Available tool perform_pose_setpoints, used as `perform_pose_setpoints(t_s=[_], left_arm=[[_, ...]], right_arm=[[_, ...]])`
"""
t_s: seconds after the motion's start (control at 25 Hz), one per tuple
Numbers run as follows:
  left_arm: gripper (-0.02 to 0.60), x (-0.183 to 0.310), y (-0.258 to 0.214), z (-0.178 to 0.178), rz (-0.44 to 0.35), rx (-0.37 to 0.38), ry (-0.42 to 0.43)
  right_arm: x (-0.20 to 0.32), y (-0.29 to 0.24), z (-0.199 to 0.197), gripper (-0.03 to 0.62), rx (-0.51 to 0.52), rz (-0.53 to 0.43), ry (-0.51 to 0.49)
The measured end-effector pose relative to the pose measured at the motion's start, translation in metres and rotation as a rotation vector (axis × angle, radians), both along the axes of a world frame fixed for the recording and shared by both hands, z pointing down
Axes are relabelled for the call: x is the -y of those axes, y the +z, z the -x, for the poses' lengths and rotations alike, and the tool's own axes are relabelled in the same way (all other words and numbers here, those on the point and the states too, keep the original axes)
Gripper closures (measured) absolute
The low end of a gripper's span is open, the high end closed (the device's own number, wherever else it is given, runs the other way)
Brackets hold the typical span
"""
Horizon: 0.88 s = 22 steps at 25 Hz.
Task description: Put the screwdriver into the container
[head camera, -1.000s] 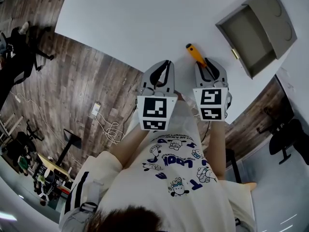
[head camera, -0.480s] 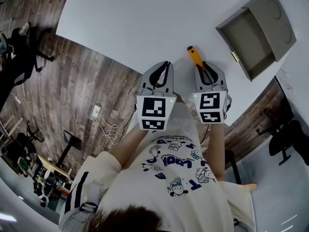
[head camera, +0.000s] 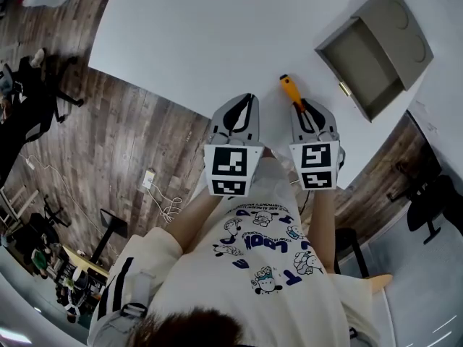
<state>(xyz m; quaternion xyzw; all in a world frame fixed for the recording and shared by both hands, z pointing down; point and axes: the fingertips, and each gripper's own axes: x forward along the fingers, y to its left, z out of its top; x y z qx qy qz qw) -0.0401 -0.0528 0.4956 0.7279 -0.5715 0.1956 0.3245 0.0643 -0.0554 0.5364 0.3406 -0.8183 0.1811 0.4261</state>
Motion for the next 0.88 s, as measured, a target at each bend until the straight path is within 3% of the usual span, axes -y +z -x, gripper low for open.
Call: perform_pose_setpoints(t_s=[0.88], left_arm=[[0.558, 0.070, -0.075, -0.039, -0.178, -0.067, 0.196]], right_arm=[[0.058, -0.089, -0.046, 0.508, -0.060, -0.197, 0.210]])
